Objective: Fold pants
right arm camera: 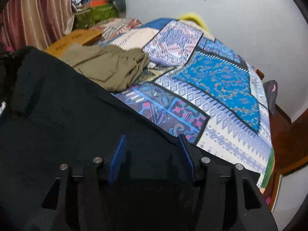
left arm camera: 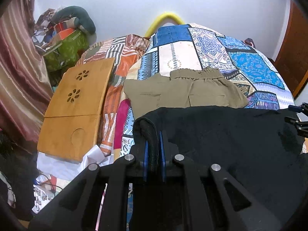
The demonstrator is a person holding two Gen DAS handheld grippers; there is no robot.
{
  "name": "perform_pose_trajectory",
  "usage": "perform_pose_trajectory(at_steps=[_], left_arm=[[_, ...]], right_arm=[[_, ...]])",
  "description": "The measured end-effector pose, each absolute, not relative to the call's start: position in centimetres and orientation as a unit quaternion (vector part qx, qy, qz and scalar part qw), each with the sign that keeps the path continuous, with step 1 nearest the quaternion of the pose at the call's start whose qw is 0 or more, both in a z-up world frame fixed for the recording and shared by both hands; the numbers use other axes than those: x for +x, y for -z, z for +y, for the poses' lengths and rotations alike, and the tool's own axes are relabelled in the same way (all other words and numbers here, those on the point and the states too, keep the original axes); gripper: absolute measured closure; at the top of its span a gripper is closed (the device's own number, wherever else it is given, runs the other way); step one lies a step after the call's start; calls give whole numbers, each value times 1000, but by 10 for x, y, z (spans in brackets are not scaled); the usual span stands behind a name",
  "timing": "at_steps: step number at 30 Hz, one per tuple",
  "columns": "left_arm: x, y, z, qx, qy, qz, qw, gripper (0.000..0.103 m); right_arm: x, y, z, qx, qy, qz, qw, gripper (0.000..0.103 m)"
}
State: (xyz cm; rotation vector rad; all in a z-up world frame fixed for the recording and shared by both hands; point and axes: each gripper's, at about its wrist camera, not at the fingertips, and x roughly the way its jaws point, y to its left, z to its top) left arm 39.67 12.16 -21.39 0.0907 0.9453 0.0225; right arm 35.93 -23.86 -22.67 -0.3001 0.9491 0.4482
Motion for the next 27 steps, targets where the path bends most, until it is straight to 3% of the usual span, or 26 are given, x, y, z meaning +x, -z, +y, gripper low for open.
perform_pose_trajectory(at_steps=[9,12,13,20,27], left_arm=[[411,241,126,56,-12,465,883,93],[417,249,124,62,-16,469,881,93],[419,251,123,59,-16,470,880,93],[412,242,120,60,-16,461,885,93],[380,201,117,51,-1,430,902,93]], right_arm=[[393,278,-249,-114,-219,494,834,55],[391,277,-248,-124,-214,486,838,88],[390,277,-248,-121,-218,487,837,95],[380,267,-247,-115,-216,471,848,97],[349,214,-263,-86,-215,427,874,97]])
